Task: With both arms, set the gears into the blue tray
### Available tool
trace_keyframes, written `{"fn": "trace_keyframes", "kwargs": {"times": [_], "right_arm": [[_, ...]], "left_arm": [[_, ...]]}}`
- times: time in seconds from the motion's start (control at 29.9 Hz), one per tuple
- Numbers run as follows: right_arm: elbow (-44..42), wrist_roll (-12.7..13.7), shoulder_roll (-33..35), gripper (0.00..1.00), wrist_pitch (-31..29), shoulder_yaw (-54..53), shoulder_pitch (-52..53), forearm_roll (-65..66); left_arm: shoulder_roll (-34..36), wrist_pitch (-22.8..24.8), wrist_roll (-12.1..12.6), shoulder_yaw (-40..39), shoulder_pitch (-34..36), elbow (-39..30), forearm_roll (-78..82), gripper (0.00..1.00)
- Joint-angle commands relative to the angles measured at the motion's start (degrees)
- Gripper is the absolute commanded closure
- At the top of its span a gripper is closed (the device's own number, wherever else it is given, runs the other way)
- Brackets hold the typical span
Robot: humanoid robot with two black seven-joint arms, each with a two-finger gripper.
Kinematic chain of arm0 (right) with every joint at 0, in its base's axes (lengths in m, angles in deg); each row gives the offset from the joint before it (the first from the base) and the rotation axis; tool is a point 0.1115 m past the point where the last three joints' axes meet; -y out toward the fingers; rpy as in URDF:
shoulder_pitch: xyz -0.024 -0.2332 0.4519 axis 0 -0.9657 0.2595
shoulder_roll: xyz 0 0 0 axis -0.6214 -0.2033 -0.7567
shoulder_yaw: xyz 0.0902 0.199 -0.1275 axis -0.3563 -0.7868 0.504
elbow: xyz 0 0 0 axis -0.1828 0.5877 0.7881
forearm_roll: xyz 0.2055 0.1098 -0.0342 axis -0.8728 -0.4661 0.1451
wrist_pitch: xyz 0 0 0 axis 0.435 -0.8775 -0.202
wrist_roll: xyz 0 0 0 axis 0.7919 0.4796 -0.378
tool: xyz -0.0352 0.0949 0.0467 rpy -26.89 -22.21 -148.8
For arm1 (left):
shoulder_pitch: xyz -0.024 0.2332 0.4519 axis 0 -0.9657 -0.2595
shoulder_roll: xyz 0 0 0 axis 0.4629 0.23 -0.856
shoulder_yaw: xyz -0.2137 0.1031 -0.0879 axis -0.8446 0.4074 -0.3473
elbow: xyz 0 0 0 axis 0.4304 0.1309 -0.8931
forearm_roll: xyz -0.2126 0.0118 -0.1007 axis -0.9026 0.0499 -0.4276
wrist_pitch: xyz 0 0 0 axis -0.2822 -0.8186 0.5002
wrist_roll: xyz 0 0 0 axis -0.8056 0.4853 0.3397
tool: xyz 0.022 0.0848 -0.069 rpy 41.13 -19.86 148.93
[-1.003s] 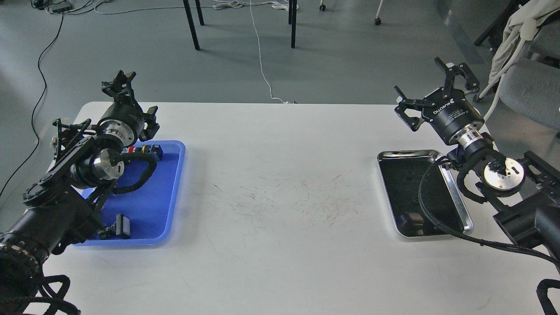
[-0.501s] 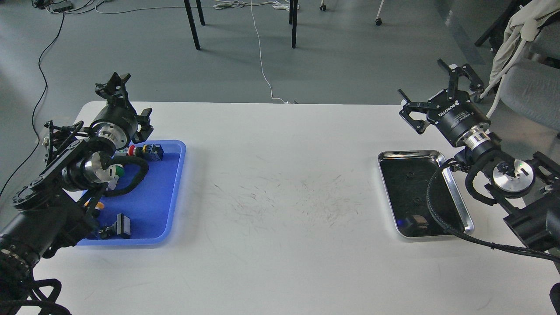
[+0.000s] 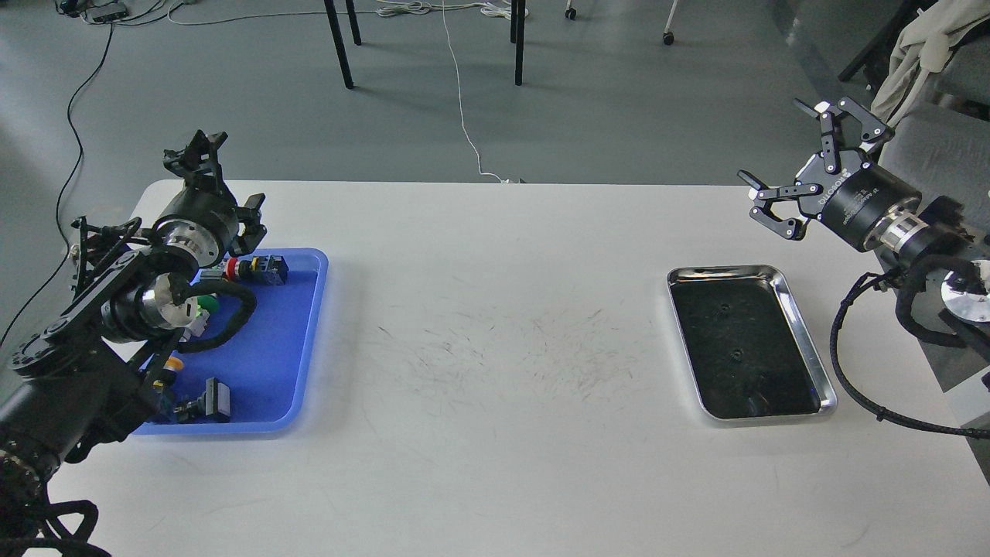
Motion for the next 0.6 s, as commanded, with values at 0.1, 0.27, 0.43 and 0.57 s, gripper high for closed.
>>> {"fn": "trace_keyframes", "kwargs": {"times": [0.1,0.27,0.43,0.57], "right_arm": [[2.5,0.0,5.2,0.01,0.0,7.8,7.5,4.7],[9.2,0.0,11.8,0.01,0.0,16.0,15.5,16.8],[11.7,0.0,14.5,0.01,0.0,23.0,21.6,25.8],[11.3,3.9,14.4,0.01,0.0,26.2,23.7,38.1]], "left_arm": [[0.2,1.4,0.0,0.0,0.1,-0.4,0.0,0.02],[0.1,1.4,-0.3,-0.1,0.6,-0.4,0.0,0.02],[1.3,0.8,-0.3,-0.2,0.4,-0.3,-0.3,0.02],[2.4,0.0,-0.4,-0.2,0.3,-0.4,-0.4,0.02]]}}
